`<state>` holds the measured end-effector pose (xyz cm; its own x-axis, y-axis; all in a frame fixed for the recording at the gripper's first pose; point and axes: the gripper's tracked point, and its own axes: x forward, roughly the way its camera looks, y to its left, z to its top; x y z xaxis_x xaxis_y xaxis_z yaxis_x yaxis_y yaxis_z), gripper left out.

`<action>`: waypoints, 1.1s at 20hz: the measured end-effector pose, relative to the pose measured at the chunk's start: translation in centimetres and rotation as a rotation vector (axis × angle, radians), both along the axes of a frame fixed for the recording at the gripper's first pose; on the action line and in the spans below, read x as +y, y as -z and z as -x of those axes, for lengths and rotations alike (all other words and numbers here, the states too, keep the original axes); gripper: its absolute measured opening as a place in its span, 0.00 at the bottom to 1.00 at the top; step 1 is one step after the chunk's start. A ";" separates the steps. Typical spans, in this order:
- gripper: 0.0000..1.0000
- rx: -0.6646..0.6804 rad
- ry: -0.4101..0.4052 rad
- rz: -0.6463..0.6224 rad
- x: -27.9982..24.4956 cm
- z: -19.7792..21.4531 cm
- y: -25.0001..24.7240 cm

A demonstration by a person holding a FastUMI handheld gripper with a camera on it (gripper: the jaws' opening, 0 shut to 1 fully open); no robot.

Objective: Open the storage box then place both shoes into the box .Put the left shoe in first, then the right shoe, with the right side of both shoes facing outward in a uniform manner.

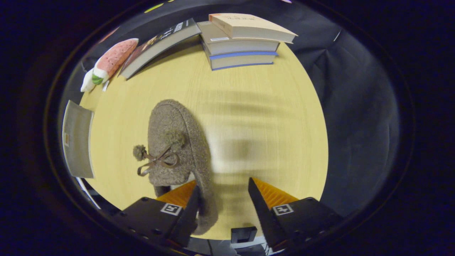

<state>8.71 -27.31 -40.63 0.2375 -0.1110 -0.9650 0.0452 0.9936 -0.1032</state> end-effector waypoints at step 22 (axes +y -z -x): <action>0.04 -0.088 0.000 -0.307 14.4 4.1 -10.1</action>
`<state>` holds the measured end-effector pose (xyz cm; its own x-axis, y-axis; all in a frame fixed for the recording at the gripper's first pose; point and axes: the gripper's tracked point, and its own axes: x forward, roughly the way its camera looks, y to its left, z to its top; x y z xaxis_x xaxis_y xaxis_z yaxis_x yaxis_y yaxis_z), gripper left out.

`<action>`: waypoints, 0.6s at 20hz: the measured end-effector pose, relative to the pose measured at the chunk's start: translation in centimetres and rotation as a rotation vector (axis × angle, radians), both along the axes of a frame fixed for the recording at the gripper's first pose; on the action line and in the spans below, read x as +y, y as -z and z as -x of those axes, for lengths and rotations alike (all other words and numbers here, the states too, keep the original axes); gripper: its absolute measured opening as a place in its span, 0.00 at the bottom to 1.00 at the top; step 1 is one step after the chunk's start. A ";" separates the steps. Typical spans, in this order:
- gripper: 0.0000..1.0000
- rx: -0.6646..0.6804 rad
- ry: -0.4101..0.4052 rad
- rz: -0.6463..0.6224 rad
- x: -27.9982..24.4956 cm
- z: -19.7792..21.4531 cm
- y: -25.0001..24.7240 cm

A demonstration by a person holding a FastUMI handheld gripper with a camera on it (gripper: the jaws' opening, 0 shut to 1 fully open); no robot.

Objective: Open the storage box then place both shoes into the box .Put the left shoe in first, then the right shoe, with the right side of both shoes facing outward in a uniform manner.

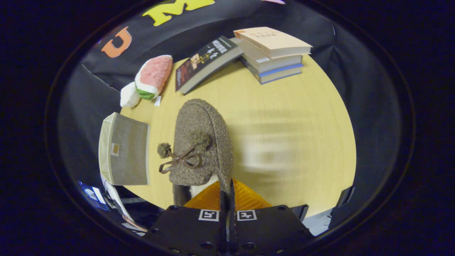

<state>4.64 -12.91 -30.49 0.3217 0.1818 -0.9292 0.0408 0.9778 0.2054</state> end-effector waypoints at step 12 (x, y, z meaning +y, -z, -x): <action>0.04 -0.056 -0.158 -0.132 27.8 -0.9 -9.2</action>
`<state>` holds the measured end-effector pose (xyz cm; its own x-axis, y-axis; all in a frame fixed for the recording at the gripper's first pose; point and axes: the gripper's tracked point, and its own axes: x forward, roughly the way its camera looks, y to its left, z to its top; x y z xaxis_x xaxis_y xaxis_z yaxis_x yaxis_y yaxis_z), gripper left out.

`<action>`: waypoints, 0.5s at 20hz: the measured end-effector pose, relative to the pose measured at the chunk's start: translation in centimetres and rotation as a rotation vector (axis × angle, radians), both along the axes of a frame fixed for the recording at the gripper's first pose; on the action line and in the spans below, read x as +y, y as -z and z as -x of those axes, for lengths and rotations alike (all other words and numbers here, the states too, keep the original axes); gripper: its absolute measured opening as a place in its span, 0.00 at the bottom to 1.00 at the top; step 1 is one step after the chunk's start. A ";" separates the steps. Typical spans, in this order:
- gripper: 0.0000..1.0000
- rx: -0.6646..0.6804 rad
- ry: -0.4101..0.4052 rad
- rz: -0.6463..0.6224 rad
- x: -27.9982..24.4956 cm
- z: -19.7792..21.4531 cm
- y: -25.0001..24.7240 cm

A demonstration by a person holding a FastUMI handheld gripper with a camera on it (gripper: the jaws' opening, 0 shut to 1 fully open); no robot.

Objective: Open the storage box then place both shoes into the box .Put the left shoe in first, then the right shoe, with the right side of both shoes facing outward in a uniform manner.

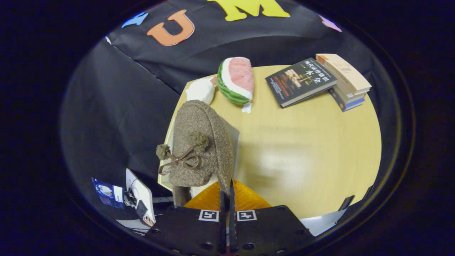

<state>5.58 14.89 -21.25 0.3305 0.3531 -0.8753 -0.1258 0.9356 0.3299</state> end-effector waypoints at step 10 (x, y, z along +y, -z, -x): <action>0.04 0.107 0.177 0.207 9.2 -2.5 9.6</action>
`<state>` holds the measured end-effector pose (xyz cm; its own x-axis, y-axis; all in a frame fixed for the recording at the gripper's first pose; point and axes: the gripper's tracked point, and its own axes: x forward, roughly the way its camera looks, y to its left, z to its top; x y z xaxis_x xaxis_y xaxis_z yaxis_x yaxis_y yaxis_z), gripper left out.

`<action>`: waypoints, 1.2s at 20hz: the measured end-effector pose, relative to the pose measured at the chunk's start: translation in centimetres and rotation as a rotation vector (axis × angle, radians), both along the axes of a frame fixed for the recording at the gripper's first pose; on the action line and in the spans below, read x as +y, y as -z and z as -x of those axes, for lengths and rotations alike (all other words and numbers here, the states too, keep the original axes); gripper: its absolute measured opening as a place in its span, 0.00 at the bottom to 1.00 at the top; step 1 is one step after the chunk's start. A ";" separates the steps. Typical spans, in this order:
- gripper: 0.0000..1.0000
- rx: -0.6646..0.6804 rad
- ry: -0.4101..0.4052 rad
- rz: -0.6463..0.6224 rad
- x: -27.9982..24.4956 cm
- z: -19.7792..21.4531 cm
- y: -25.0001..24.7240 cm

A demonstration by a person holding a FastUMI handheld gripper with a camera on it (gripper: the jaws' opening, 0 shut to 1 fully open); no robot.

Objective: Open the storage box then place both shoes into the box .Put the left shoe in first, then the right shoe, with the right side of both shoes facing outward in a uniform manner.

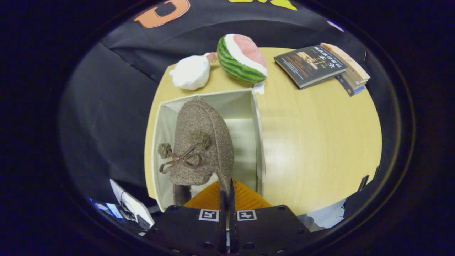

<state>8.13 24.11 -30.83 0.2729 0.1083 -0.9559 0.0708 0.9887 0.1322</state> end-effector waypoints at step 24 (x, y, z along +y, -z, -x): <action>0.41 -0.085 0.086 0.173 -0.4 -0.2 1.4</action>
<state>8.31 23.75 -32.21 0.3549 -0.0822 -0.9313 0.1514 0.9880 -0.0294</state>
